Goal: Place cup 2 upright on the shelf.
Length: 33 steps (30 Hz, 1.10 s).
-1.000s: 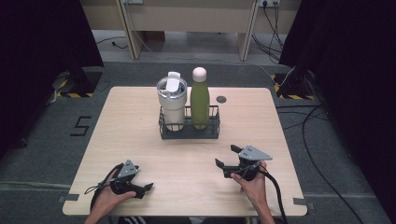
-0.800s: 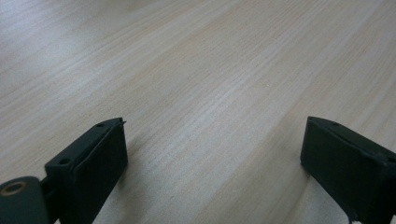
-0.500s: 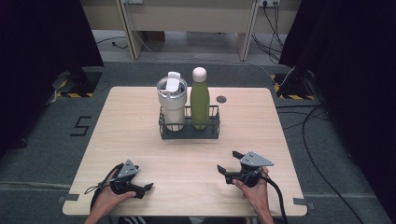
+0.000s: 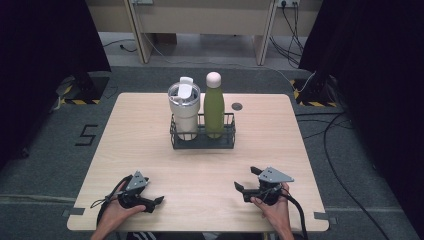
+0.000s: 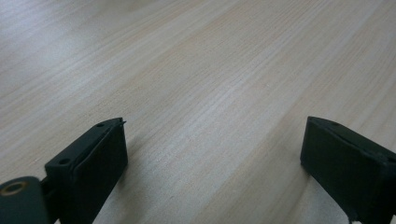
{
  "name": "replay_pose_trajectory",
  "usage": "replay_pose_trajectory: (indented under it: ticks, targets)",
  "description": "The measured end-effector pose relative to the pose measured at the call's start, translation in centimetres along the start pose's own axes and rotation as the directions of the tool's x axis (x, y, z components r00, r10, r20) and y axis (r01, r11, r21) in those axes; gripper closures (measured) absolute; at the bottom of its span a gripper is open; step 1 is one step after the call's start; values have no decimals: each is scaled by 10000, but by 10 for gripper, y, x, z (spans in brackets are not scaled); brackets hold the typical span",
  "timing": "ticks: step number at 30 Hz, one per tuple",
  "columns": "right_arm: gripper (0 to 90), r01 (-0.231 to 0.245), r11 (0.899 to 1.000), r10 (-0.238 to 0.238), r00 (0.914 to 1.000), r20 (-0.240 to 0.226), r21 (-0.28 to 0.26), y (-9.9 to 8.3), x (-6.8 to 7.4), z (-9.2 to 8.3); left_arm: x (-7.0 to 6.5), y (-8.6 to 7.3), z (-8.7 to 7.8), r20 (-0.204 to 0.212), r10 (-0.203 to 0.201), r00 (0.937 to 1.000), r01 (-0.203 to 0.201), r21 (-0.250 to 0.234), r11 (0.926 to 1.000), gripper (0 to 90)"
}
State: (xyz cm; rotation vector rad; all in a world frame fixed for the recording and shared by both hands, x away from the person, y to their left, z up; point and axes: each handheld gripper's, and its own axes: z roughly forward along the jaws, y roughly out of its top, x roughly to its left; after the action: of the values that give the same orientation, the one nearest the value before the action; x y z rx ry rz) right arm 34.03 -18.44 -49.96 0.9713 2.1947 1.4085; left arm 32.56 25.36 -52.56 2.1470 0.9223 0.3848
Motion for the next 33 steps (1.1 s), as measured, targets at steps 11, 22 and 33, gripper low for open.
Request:
replay_pose_trajectory:
  ticks: [11,22,33]
  targets:
    - [151,-92,9993,89,9999,85,369,-10,1,-4,0,0,0,0,2,10000,-2,2,10000,66]
    - [151,-167,9962,146,9996,255,850,-17,1,-8,0,0,0,1,3,10000,-3,0,10000,66]
    - [154,-262,9853,162,9981,602,1691,-24,-2,-14,0,0,0,4,8,10000,-8,3,10000,66]
